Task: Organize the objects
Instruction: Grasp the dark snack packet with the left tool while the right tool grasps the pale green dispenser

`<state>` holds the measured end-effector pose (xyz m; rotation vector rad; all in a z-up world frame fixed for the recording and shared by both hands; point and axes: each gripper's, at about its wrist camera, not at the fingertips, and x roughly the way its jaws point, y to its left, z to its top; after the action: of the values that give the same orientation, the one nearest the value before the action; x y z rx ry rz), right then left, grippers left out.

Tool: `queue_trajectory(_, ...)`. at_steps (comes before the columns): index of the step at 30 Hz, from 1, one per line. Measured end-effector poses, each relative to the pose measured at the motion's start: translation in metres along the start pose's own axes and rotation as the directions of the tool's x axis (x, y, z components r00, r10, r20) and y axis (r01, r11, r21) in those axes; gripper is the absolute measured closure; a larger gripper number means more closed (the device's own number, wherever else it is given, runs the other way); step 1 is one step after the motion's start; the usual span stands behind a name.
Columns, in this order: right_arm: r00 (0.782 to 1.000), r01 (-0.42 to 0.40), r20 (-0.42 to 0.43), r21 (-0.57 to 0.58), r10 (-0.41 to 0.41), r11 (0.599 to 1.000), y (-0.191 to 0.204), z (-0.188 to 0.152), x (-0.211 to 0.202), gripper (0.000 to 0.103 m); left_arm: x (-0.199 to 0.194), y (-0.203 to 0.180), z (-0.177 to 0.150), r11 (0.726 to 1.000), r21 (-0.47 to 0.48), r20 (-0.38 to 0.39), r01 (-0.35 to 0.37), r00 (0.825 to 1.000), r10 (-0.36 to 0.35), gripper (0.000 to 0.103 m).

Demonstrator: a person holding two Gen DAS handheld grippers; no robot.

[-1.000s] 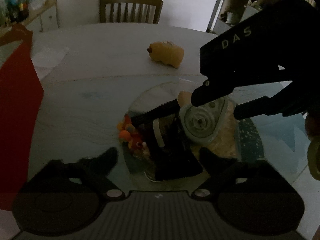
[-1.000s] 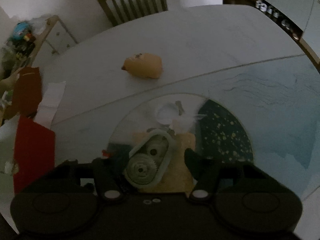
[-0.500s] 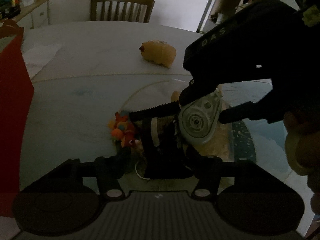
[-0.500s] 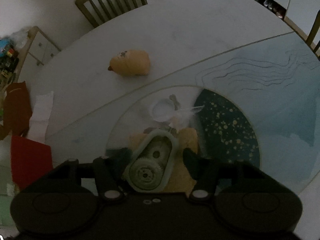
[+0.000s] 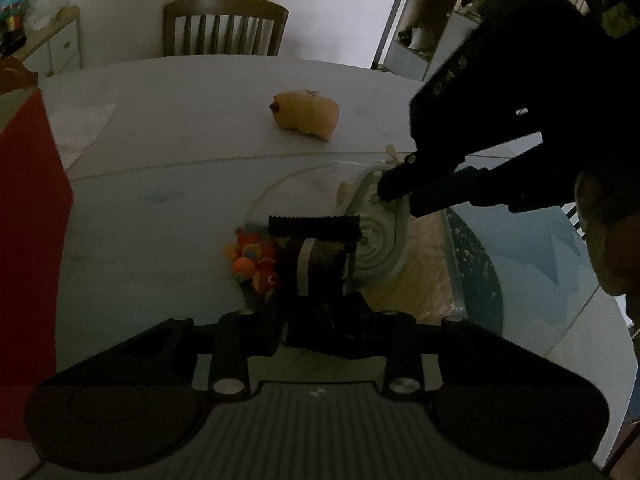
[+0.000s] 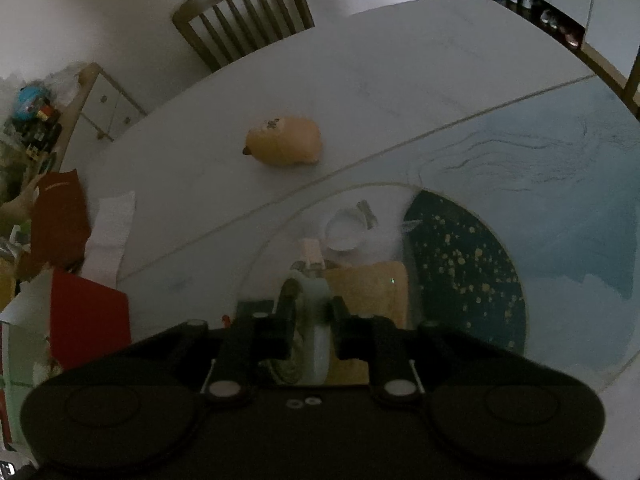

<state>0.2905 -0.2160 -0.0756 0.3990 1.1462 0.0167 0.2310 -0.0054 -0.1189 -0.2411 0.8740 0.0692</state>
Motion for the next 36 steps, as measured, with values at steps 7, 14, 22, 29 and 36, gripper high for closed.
queue_trajectory(7,1.0,0.004,-0.021,0.041,-0.003,0.999,0.0,-0.003,0.005,0.074,-0.013,0.017,-0.006,1.0,-0.028,-0.001,0.006,1.0,-0.006,0.071)
queue_trajectory(14,0.998,0.01,-0.056,0.049,-0.008,0.999,0.01,-0.013,0.005,0.052,-0.027,0.033,-0.011,0.998,-0.051,0.002,0.029,1.0,-0.029,0.072)
queue_trajectory(22,0.993,0.027,-0.118,-0.005,-0.027,1.0,0.032,-0.037,0.012,0.052,-0.042,0.047,-0.022,0.997,-0.051,-0.012,0.054,0.998,-0.055,0.072)
queue_trajectory(29,0.987,0.037,-0.158,-0.006,-0.038,0.999,0.045,-0.053,0.022,0.052,-0.061,0.056,-0.037,0.996,-0.045,-0.028,0.078,0.996,-0.08,0.072)
queue_trajectory(36,0.98,0.084,-0.177,-0.016,-0.085,0.996,0.056,-0.068,0.039,0.053,-0.069,0.068,-0.038,0.997,-0.04,-0.041,0.072,0.996,-0.074,0.072)
